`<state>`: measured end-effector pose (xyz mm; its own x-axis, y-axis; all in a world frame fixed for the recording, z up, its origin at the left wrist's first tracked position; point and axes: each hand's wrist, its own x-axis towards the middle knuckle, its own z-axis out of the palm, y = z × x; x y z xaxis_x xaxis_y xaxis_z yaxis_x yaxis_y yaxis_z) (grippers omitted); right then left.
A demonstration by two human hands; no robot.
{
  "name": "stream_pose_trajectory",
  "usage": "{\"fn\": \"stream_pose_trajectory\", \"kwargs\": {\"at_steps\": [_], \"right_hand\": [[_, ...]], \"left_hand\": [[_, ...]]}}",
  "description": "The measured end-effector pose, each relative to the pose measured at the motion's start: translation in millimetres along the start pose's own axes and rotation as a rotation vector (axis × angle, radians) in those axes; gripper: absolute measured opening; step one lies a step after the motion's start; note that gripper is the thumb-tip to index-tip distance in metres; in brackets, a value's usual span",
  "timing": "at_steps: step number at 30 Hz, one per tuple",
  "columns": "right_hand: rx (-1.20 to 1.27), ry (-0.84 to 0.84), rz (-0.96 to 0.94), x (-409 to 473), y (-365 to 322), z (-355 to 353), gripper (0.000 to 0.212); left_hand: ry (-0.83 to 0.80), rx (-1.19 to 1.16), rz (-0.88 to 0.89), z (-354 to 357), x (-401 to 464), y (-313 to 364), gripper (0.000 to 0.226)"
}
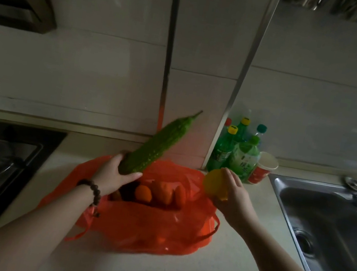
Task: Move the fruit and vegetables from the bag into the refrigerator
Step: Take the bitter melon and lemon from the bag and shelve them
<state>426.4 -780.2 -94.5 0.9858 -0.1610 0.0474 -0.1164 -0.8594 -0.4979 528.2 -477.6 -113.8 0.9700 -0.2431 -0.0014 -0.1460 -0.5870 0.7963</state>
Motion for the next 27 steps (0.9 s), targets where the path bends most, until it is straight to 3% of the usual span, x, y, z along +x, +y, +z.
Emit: {"fn": "stream_pose_trajectory", "kwargs": {"at_steps": [7,15,27], "right_hand": [[0.015,0.078,-0.127,10,-33,-17,0.089],[0.008,0.097,-0.390,35,-130,-28,0.085],[0.121,-0.061,-0.776,-13,-352,57,0.085]], "left_hand": [[0.239,-0.218,0.086,-22,2,61,0.039],[0.535,-0.367,0.092,-106,-30,97,0.040],[0.994,-0.196,-0.092,-256,-192,-4,0.039]]}}
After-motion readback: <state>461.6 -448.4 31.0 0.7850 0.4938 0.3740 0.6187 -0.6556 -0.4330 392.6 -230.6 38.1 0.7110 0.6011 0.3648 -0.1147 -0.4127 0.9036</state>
